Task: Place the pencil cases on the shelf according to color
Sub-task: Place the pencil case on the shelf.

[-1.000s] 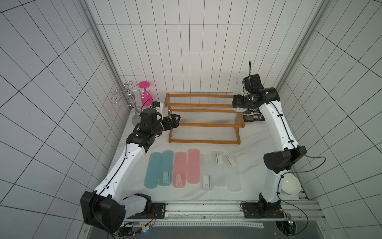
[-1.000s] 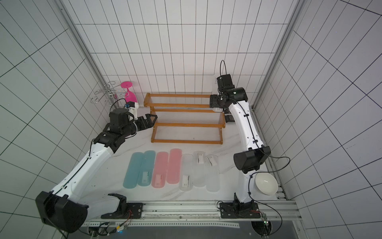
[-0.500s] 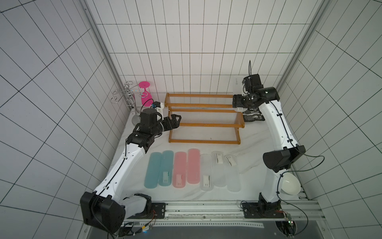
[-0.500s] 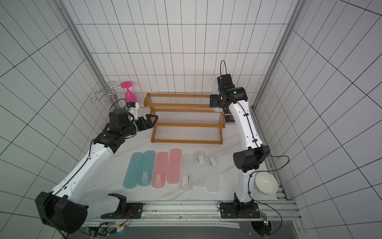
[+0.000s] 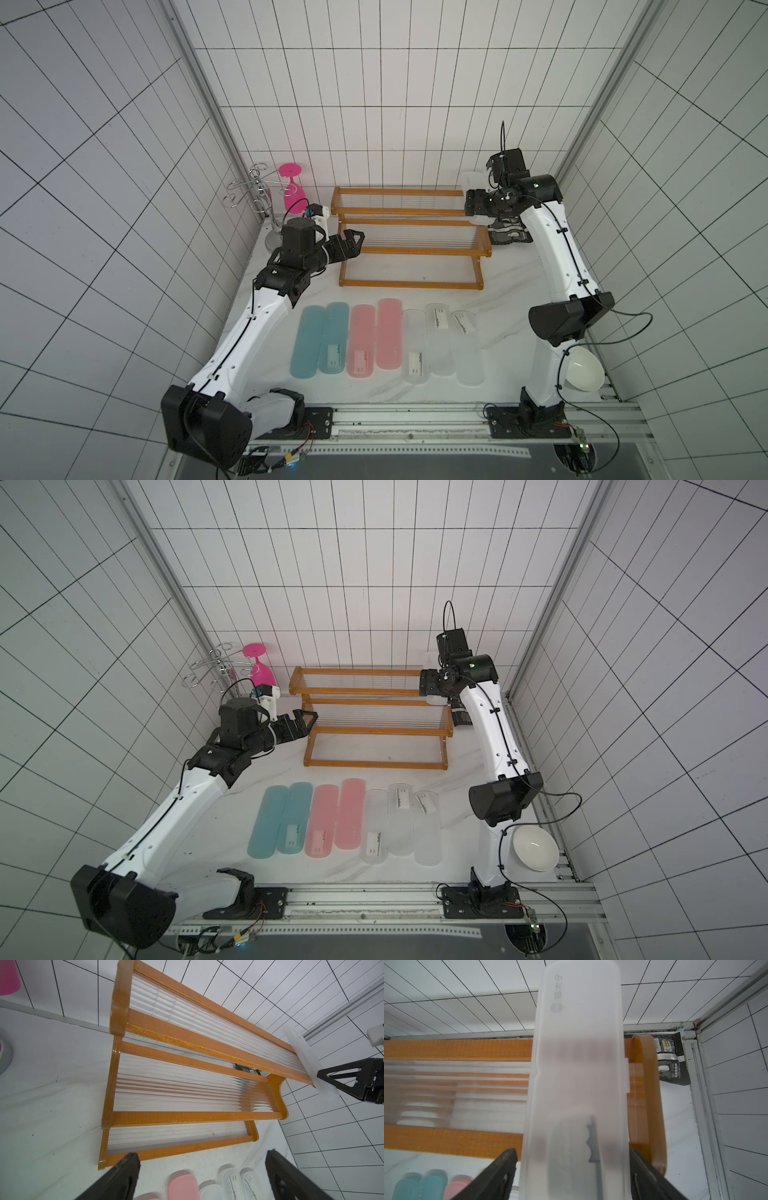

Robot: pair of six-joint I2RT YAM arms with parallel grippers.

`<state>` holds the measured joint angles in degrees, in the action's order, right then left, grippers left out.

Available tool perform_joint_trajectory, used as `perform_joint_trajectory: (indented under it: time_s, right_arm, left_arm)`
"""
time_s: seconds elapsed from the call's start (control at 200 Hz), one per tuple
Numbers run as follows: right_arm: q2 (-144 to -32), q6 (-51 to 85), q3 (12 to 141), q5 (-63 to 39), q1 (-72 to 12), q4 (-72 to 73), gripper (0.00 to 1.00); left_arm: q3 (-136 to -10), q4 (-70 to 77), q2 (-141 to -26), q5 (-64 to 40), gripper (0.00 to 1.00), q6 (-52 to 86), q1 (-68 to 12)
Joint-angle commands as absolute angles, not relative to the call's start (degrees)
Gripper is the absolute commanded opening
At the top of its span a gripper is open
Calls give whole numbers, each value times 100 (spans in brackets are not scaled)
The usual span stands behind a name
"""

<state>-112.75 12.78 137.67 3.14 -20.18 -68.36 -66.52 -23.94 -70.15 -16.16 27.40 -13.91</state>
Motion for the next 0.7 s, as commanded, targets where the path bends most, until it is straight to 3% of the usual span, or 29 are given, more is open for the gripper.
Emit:
perform_joint_trajectory:
  time_s: [0.0,0.37,0.695]
  right_arm:
    - [-11120,1371,13842,210,-1959,-6755,87]
    - [-10449,1479,14025,-159,-1946,-6514,99]
    - [-9098,1547,12654,-19,-1944,-6140,100]
  left_arm:
    - [-6635,-2303,-7045,-1609,99,2699,-1378]
    - [-6643,-2304,-6987,-1151,98,2536,-1354]
    - [-6593,-2488,-6788,-1248,99,3061,-1354]
